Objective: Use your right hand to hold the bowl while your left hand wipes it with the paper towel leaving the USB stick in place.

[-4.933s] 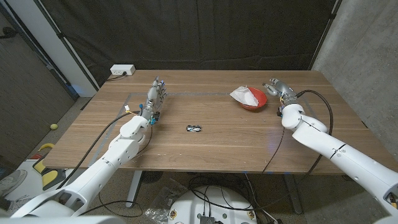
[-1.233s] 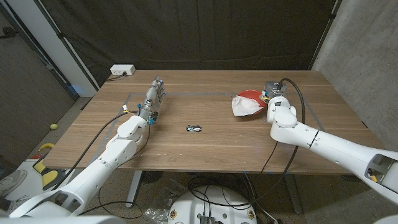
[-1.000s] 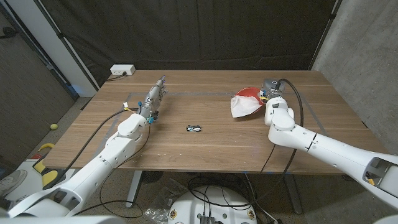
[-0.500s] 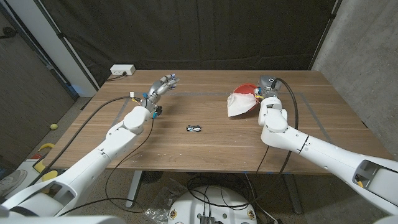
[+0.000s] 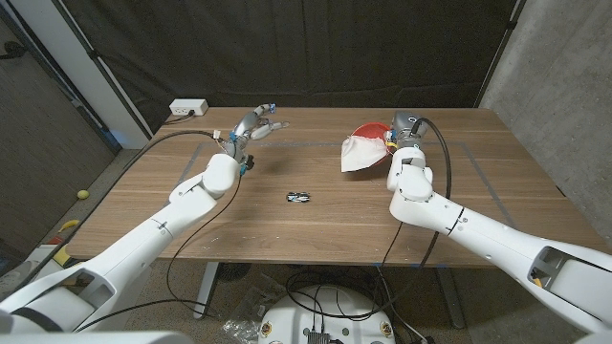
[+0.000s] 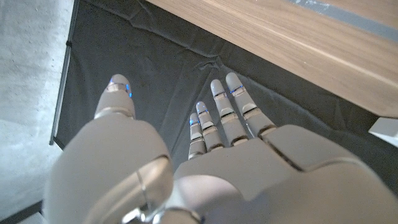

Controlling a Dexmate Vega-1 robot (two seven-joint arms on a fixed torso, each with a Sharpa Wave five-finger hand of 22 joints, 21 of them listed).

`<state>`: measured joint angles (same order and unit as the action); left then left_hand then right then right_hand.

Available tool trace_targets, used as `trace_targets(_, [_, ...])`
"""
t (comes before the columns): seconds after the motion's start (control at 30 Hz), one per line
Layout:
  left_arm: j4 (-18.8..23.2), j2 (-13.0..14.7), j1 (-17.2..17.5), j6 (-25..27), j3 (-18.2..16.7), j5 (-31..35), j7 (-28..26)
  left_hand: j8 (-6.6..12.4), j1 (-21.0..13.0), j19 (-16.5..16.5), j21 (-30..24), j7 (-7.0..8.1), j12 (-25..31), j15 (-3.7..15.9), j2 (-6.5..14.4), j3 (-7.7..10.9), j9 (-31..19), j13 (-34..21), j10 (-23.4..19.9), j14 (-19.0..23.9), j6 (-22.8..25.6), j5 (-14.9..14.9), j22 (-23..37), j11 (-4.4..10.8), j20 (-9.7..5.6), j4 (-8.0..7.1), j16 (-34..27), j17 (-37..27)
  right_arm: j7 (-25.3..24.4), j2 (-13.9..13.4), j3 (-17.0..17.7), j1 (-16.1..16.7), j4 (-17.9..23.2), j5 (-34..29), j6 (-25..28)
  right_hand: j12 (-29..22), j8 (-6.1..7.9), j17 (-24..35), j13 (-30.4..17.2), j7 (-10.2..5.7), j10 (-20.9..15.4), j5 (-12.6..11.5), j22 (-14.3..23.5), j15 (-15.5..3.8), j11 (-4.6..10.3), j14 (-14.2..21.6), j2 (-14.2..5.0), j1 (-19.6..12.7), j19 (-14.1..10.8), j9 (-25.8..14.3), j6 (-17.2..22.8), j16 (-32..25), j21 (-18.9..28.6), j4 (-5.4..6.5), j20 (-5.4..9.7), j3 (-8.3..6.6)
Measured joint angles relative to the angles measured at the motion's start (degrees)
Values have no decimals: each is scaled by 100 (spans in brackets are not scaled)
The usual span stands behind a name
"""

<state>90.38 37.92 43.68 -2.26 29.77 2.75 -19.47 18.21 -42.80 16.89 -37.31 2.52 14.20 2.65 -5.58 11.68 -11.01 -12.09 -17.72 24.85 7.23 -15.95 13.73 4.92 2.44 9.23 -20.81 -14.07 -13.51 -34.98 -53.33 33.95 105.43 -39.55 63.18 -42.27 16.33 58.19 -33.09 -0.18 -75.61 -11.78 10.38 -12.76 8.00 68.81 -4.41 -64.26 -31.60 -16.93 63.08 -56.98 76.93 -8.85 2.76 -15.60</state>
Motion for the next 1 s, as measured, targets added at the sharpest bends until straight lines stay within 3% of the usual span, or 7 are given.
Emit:
trace_targets(0.17, [116, 101, -149, 139, 196, 514, -9, -309, -155, -391, 28, 116, -202, -22, -146, -89, -31, -59, 598, -593, -498, -138, 0, 182, 2, -53, 233, -123, -153, 76, -31, -13, 17, -15, 4, 0, -31, 43, 17, 1, 0, 0, 0, -1, 0, -2, 0, 0, 0, -25, 1, 21, 0, 25, 0, -25])
trace_targets(0.37, [156, 250, -345, 94, 413, 1166, 14, -527, -393, -847, 116, 228, -289, -37, -13, -141, -60, -85, 1163, -1279, -830, -271, -16, 264, 12, -93, 522, -228, -266, 128, -36, -22, 30, -14, -26, 0, -73, 107, 14, 5, 0, 0, 0, -1, -1, -3, 0, 0, 0, -52, 13, 66, 0, 25, 0, -24])
trace_targets(0.73, [216, 635, -839, -217, 816, 2661, 280, -573, -567, -1317, 216, 291, -319, -60, 102, -197, -60, -68, 1541, -1945, -951, -357, -55, 419, -28, -150, 797, -285, -398, 183, 48, 8, 64, 140, -88, 0, -175, 191, 18, 10, -19, 4, -15, 7, -21, -11, 22, -23, 0, -108, 50, 217, 24, 50, 0, -47])
trace_targets(1.0, [219, 818, -1233, -637, 1057, 3624, 570, -545, -566, -1397, 260, 507, -310, -61, 101, -260, -87, -69, 1583, -2018, -853, -373, -69, 461, 14, -211, 853, -285, -529, 242, 168, 49, 81, 311, -135, 0, -220, 244, 8, 10, -19, 4, -10, -2, -21, 0, 22, -23, 1, -135, 51, 272, 24, 50, 0, -46])
